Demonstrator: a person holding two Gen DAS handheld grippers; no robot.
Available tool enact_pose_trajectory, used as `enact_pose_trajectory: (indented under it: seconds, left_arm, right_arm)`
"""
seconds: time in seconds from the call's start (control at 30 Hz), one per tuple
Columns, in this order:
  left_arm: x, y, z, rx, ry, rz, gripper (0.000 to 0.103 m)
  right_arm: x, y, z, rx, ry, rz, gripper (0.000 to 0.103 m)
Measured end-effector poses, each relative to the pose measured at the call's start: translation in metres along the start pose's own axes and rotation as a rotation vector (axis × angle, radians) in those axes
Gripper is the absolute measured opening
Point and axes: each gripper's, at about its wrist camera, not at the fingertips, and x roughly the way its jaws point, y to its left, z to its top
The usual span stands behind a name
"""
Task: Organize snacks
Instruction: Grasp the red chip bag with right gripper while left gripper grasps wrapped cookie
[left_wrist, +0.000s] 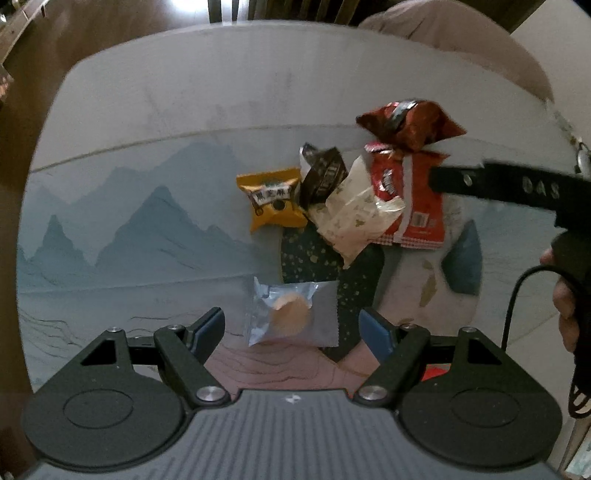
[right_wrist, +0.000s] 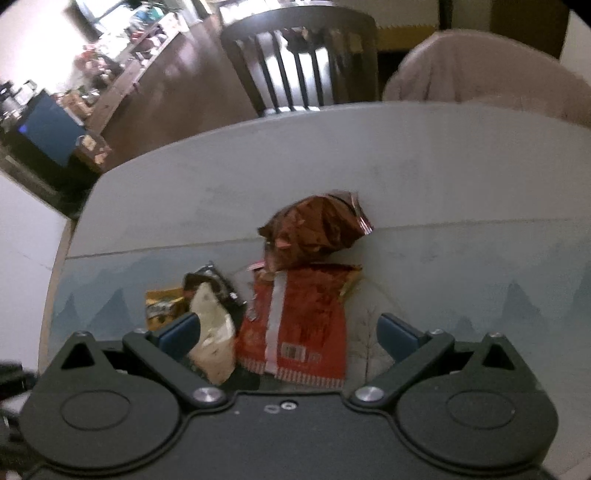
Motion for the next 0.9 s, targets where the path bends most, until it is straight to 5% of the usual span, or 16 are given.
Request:
enact_pose_trajectory:
  seconds: [0.4, 0.9]
  left_arm:
    - [0.07, -0.001, 0.016, -0.056, 0.247, 0.022, 0.079]
    - [0.095, -0.02, 0.021, 0.006, 0.263, 0.117, 0.08]
  right_arm:
    - [0.051, 0.005, 0.003, 0.033, 0.082, -0.049, 0.101]
    - [0.058, 0.014, 0.006, -0.005, 0.099, -0.087, 0.097]
